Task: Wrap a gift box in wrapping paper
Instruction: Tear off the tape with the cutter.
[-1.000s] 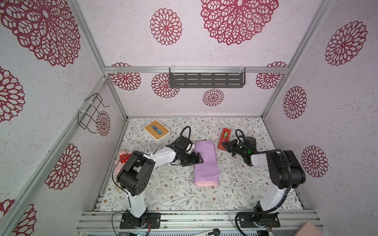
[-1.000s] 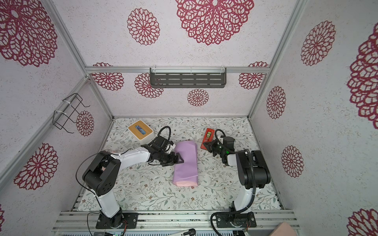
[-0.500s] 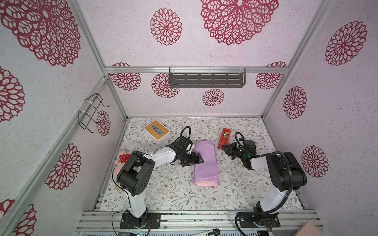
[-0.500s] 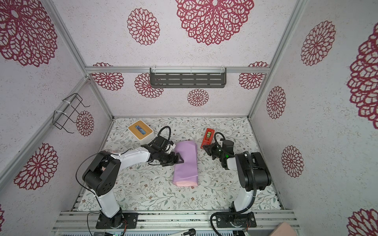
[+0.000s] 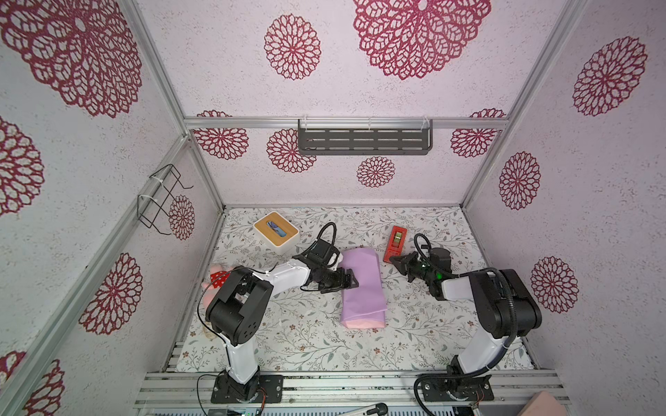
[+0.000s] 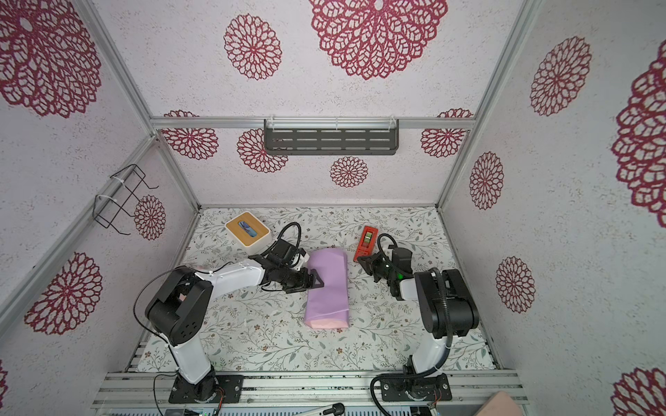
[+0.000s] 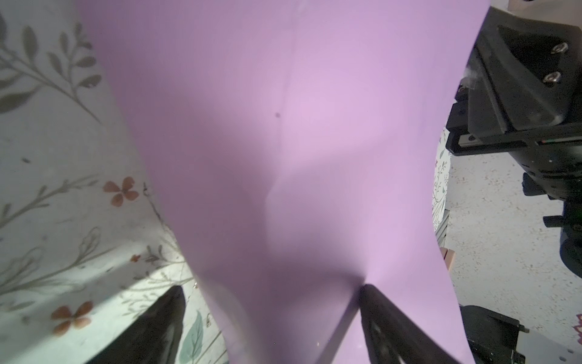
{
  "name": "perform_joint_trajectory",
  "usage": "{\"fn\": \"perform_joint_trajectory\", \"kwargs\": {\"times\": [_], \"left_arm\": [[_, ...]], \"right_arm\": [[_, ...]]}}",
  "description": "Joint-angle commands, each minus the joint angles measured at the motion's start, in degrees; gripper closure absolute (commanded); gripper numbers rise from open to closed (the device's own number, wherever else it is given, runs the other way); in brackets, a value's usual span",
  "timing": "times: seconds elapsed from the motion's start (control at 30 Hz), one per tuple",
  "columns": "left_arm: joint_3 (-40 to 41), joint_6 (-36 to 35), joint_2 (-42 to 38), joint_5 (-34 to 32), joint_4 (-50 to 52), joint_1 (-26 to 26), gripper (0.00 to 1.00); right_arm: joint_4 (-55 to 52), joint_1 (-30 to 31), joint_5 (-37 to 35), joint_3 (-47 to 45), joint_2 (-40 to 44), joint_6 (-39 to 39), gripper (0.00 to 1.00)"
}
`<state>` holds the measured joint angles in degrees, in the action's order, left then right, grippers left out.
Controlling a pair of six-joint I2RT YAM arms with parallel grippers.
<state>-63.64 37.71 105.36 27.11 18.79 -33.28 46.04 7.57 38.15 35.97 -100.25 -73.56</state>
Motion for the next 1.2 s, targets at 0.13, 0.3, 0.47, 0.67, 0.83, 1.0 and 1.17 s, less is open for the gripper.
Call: {"fn": "perform_joint_trajectory", "kwargs": {"times": [0.13, 0.3, 0.47, 0.67, 0.83, 1.0, 1.17], "left_arm": [[1.3, -1.3, 2.2, -5.9, 6.5, 0.0, 0.11], [1.3, -1.3, 2.3, -5.8, 6.4, 0.1, 0.11], [1.3, -1.2, 2.3, -5.8, 6.4, 0.1, 0.11], [1.3, -1.2, 2.3, -5.8, 6.4, 0.1, 0.11], [1.2, -1.2, 2.6, -5.7, 6.4, 0.1, 0.11], [1.2, -1.2, 2.7, -5.6, 6.2, 0.1, 0.11], [1.3, -1.1, 2.7, -5.4, 6.2, 0.0, 0.11]], "right_arm": [[0.9, 1.4, 3.0, -1.3, 0.3, 0.9, 1.00], [-0.3, 1.4, 2.4, -1.7, -0.7, 2.3, 1.00], [-0.6, 1.2, 1.7, -1.9, -2.6, 3.4, 1.00], [-1.8, 0.2, 0.5, -0.9, -5.6, 5.6, 1.00], [-4.3, -0.3, -0.9, 0.9, -7.4, 7.9, 1.00], [-10.2, -0.8, -3.8, 2.9, -8.2, 12.1, 1.00], [-16.1, -1.2, -6.6, 4.0, -8.1, 16.4, 1.00]]}}
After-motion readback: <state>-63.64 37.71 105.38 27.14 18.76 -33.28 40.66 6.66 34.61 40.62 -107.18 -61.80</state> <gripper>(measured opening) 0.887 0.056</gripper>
